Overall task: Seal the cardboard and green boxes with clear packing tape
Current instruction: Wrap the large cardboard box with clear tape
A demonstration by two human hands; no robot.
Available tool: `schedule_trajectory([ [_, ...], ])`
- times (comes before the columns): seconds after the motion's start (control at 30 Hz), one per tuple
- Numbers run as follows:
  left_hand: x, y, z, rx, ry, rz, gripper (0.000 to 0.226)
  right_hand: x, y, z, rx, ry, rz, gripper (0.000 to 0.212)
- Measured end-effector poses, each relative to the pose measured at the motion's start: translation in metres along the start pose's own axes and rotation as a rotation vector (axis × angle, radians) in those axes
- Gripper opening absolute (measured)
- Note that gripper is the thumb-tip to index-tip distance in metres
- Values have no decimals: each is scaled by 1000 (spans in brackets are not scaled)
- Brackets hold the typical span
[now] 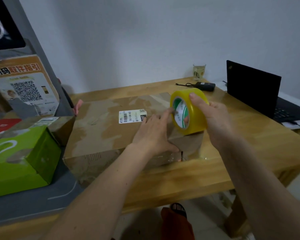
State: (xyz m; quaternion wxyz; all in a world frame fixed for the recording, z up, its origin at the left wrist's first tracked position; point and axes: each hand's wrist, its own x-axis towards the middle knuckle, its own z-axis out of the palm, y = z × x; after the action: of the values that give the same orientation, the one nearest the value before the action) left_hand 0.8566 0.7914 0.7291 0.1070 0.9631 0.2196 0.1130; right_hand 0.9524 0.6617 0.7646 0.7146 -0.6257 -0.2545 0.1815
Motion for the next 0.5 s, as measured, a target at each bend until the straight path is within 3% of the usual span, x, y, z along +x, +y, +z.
schedule_trajectory([
  [0.1, -1, 2, -4, -41, 10, -79, 98, -12, -7, -3, 3, 8, -13, 39],
  [0.23, 5, 1, -5, -13, -59, -77, 144, -25, -12, -18, -85, 28, -18, 47],
  [0.37, 11, -4, -4, -33, -5, -136, 147, -46, 4, -22, -113, -5, 46, 50],
  [0.5, 20, -21, -12, -81, 64, -289, 150, -73, 20, -24, -160, -153, 87, 71],
])
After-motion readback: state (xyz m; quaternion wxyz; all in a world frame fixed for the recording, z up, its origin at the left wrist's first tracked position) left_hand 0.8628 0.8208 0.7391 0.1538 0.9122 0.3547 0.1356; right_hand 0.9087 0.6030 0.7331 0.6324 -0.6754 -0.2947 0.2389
